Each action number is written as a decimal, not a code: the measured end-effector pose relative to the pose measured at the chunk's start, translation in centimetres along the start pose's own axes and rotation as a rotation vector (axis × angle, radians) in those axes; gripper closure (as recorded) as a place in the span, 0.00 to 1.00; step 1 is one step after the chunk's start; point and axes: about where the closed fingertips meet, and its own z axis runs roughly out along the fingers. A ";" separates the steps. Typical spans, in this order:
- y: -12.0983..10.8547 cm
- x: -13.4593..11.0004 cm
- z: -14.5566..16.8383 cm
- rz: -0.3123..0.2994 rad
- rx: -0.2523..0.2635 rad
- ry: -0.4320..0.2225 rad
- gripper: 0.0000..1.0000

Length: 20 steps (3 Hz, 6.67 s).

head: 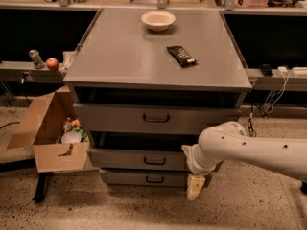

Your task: Open middle drawer

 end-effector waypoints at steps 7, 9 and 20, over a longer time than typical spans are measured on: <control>-3.5 0.6 12.9 -0.048 -0.080 -0.092 0.49; 2.2 0.5 11.5 -0.044 -0.149 -0.181 0.63; 12.2 2.0 9.9 -0.096 -0.211 -0.209 0.82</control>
Offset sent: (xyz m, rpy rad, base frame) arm 0.0656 0.0110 -0.1089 0.0314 0.0077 0.0408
